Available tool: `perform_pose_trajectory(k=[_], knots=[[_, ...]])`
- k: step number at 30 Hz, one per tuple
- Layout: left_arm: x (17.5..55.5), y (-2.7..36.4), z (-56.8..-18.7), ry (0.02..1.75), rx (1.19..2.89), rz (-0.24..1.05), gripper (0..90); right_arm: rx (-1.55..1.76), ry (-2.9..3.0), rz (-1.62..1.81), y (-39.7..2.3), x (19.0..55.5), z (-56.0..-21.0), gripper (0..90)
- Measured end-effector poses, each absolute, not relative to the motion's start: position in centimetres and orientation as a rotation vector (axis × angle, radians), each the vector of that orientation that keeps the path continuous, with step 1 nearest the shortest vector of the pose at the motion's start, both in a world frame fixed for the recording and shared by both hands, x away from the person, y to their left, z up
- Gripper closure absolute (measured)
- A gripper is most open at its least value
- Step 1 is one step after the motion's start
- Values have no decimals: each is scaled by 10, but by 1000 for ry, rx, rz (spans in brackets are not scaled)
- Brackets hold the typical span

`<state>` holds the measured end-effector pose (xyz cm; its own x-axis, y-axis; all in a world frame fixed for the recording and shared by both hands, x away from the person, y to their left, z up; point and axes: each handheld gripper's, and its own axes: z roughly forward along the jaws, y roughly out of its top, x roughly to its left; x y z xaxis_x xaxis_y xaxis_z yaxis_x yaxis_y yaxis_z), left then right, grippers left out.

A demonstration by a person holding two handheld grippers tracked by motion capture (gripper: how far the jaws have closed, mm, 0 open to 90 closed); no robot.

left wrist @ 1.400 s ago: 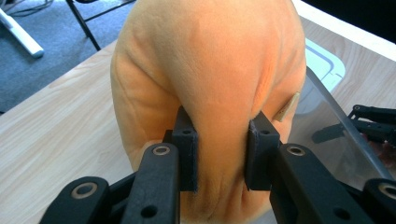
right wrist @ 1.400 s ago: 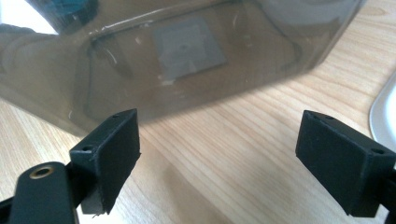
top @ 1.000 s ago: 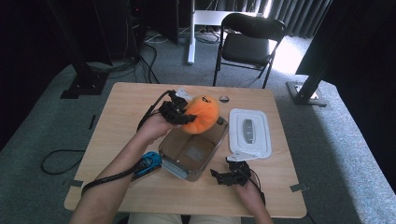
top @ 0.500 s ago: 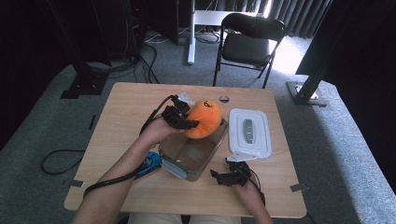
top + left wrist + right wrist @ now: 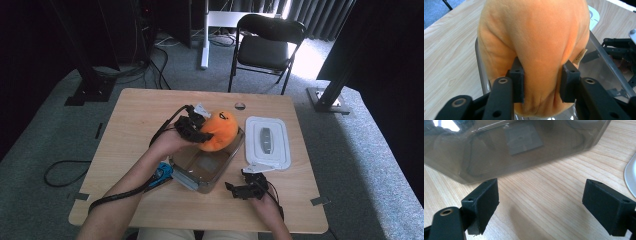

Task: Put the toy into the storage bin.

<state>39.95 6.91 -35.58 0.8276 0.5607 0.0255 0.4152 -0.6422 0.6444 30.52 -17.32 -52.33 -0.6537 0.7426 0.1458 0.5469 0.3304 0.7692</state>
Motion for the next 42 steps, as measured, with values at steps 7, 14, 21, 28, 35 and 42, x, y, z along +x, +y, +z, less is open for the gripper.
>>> perform_pose_trajectory(k=[7,14,21,28,35,42], knots=[[397,70,-354,718,2367,295,675,1170,2369,1222,-172,305,-524,135],[399,68,-363,731,2380,264,675,1171,2370,1222,-172,305,-524,135],[402,67,-374,734,2427,230,672,1171,2372,1225,-173,305,-525,135],[406,65,-380,759,2437,238,584,1171,2372,1227,-173,305,-525,135],[410,57,-389,754,2505,231,518,1172,2377,1229,-173,305,-525,135],[415,53,-401,792,2532,198,470,1171,2379,1229,-174,304,-525,135]])
